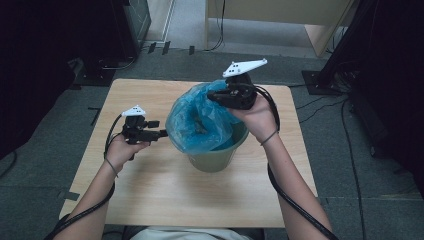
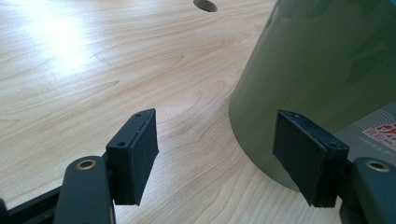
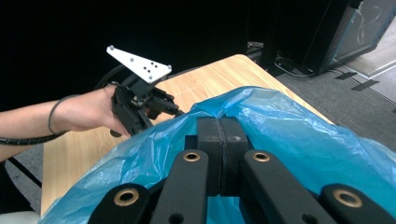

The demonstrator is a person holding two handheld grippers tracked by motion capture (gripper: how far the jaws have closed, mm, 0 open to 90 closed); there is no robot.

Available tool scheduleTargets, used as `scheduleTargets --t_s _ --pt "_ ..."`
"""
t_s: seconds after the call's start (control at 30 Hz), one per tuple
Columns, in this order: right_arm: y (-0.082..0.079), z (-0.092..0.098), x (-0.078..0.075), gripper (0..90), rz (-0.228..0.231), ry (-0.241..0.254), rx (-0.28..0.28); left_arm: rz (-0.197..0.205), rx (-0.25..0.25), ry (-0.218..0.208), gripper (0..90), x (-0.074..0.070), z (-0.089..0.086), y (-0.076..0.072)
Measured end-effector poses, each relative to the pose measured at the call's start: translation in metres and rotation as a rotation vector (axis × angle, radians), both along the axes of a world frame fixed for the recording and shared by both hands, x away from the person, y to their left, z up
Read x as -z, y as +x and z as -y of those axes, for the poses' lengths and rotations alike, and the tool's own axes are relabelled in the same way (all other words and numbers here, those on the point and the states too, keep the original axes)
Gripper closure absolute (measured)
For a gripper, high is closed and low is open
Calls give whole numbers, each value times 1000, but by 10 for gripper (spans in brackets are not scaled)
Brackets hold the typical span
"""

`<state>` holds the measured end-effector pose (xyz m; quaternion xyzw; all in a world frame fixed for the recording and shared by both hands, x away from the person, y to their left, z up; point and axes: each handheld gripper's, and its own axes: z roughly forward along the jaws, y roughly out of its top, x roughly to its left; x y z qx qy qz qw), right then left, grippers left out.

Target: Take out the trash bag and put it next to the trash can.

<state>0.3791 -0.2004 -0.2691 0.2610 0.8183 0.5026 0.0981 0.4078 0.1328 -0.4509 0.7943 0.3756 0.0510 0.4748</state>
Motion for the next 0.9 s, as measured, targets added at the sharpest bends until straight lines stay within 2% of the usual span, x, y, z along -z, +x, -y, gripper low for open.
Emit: scheduleTargets --t_s 0.2,0.63,0.77,0.9 --pt "7 -16 -6 900 4 -1 -18 8 -5 20 304 0 -1 0" --pt "28 -54 -10 900 2 -23 -34 6 -34 -13 304 -3 -12 2" --pt "36 -68 -6 900 -11 -29 -35 8 -39 -17 304 -4 -14 2" --pt "42 -81 5 898 -33 -41 -45 9 -47 -29 304 -6 -17 3"
